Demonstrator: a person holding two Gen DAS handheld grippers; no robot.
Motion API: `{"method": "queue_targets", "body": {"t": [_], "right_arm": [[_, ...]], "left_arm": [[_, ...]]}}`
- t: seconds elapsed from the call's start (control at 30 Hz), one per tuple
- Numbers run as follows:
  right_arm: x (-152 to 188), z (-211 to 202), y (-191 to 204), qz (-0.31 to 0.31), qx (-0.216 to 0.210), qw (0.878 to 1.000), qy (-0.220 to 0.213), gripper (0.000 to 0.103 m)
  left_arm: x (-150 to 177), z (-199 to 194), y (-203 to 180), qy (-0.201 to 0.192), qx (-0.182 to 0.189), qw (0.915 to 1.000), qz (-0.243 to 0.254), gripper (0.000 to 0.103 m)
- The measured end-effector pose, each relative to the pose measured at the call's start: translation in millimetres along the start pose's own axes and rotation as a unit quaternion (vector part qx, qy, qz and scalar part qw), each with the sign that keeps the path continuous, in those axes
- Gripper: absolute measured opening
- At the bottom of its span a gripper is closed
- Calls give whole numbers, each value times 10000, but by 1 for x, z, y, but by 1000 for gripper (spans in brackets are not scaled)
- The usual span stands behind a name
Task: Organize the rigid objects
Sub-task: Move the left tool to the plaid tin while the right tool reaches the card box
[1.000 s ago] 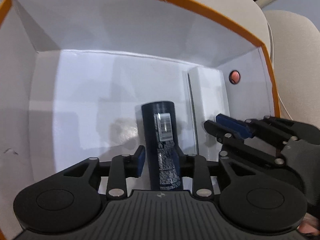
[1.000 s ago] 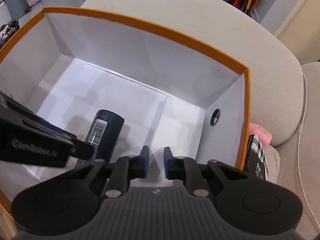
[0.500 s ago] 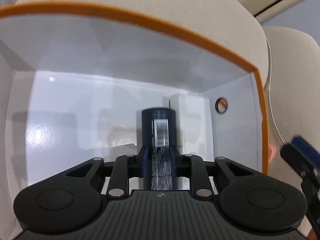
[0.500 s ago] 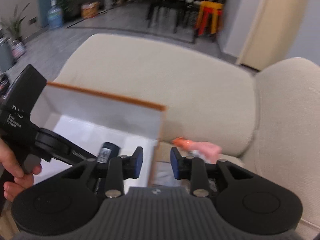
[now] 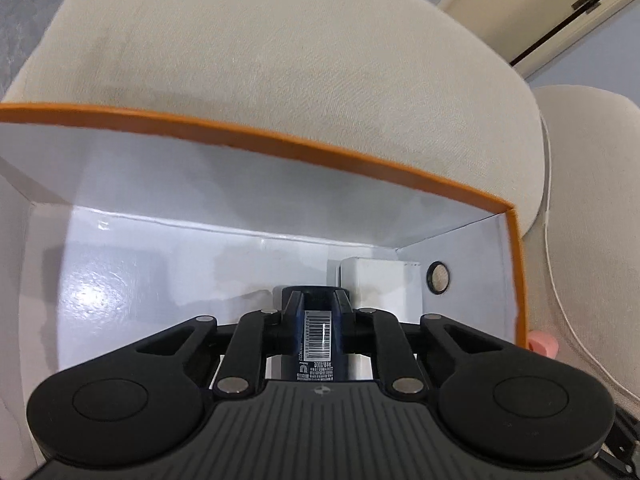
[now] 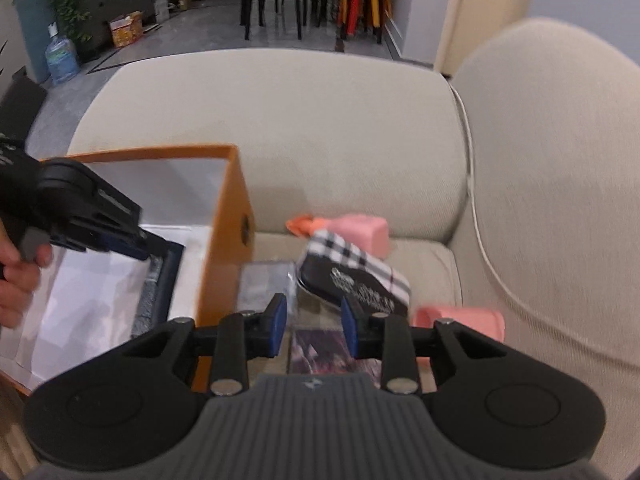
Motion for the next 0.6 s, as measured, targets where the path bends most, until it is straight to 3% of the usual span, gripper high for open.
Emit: {"method": "queue_targets", "body": {"t": [0.2, 0.33, 0.43, 0.5, 0.6], "right_arm": [[12, 2, -46, 665, -21, 9976, 172, 35], [17, 0, -65, 867, 12, 9961, 165, 35], [21, -1, -79, 1091, 23, 9938, 191, 35], [24, -1, -87, 1304, -2, 9912, 235, 35], [27, 2, -98, 1576, -21, 9871, 291, 35]], "left_arm": [[7, -38, -33, -636, -212, 9945, 810, 17], [15, -64, -73, -917, -86, 9813, 1692, 17], [19, -69, -115, -954, 94, 9613, 2584, 17], [22, -65, -143, -916, 180, 9434, 3184, 17], [33, -55, -178, -808, 111, 9060, 4154, 22]]}}
Point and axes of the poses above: each gripper's, at about its wrist camera, not at the fingertips, and z roughly the way its jaws point, y to its left, x to its underside, the point moved 6 cm from there along z, roughly the way its jaws point, and after that the axes turned 9 degrees about z, right-handed, at the moved point
